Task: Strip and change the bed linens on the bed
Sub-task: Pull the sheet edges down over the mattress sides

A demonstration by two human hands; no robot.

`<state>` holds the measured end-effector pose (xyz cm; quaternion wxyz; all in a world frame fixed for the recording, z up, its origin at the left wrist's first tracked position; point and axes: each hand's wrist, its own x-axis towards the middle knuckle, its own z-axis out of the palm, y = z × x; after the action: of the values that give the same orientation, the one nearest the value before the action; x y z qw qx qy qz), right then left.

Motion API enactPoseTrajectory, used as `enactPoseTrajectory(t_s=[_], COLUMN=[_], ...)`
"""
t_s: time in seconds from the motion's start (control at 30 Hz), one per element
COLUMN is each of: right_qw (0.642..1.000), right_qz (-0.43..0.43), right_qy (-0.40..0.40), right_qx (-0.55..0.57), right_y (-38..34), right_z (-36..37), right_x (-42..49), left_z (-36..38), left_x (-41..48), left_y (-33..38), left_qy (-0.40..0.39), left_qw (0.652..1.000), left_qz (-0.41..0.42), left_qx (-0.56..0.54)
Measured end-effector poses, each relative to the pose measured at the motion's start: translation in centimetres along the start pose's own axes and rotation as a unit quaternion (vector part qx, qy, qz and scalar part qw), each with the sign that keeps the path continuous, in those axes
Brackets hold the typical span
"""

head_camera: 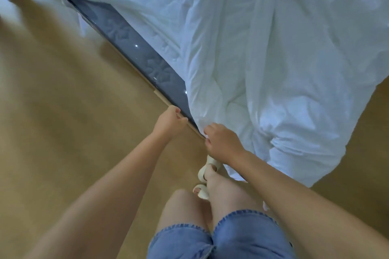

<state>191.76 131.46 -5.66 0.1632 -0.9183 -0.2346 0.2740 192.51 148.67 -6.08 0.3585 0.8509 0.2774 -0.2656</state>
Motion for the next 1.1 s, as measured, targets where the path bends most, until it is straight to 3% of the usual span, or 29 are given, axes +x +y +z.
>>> enactPoseTrajectory(t_s=[0.23,0.33,0.47,0.63,0.83,0.97,1.03,1.1], right_qw=[0.991,0.990,0.999,0.977,0.964,0.958,0.962,0.969], right_qz=[-0.074,-0.080,0.013,0.192,0.236,0.259,0.263,0.236], right_qy=[0.085,0.100,0.007,-0.001,0.047,0.073,0.035,-0.072], right_qx=[-0.072,-0.057,-0.028,0.095,0.109,0.103,0.066,0.015], right_y=[-5.0,-6.7,-8.3,-10.3,-9.7,-8.6,-8.0,-7.9], right_z=[-4.0,-5.2,-5.1,-4.6,-4.5,-4.8,-4.4,-3.3], right_x=[8.8,13.5,20.8,29.5,35.3,36.8,36.7,35.8], left_z=[-4.5,-7.2,-11.6,-16.3,-15.9,-15.1,-16.6,-18.9], left_x=[8.0,12.7,20.7,30.8,39.7,39.3,37.3,35.2], left_y=[1.4,2.0,2.8,3.8,6.8,5.4,1.8,-2.2], left_qy=[-0.017,-0.019,-0.035,-0.028,-0.075,-0.153,-0.201,-0.193], left_qw=[0.998,0.997,0.979,0.922,0.848,0.862,0.808,0.731], left_qz=[0.019,0.074,0.154,0.265,0.320,0.302,0.337,0.430], left_qx=[-0.066,-0.020,0.129,0.281,0.415,0.378,0.440,0.494])
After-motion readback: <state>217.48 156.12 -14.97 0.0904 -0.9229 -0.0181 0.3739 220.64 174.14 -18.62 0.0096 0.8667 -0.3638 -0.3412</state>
